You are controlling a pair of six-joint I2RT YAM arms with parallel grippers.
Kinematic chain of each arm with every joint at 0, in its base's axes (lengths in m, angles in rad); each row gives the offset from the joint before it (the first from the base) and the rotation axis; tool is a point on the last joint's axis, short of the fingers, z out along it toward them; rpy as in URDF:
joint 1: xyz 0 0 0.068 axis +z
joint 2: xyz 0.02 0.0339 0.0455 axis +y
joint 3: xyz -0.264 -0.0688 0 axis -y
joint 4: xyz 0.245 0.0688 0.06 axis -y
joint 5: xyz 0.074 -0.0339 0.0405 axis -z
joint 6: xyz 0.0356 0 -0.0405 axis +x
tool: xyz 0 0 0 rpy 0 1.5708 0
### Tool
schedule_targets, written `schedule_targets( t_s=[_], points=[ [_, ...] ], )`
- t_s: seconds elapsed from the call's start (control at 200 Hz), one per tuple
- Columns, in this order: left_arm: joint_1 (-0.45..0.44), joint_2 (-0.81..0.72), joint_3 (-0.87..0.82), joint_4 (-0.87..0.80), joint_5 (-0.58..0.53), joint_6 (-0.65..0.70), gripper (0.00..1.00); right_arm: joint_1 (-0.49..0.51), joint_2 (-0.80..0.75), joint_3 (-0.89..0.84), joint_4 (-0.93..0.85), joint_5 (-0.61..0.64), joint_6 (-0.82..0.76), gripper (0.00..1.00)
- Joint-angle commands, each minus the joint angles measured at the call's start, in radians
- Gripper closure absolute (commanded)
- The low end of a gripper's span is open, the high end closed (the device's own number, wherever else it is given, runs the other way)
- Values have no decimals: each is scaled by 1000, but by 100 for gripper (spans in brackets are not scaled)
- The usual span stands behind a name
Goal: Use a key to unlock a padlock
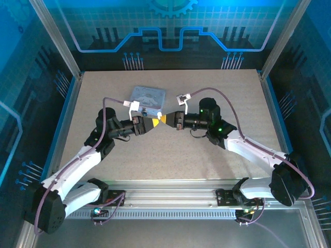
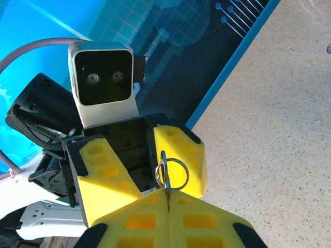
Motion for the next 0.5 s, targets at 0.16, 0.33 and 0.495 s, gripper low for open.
schedule_targets(
  t_s=[0.16, 0.33, 0.495],
  points=[
    [10, 36, 3, 91, 76, -8, 73, -9, -12, 3, 43, -10, 24, 100],
    [9, 44, 4, 84, 86, -4, 94, -8, -8, 1, 47, -9, 27, 100],
    [9, 23, 21, -20, 73, 60, 100, -11, -12, 6, 8, -6, 2, 100]
  ],
)
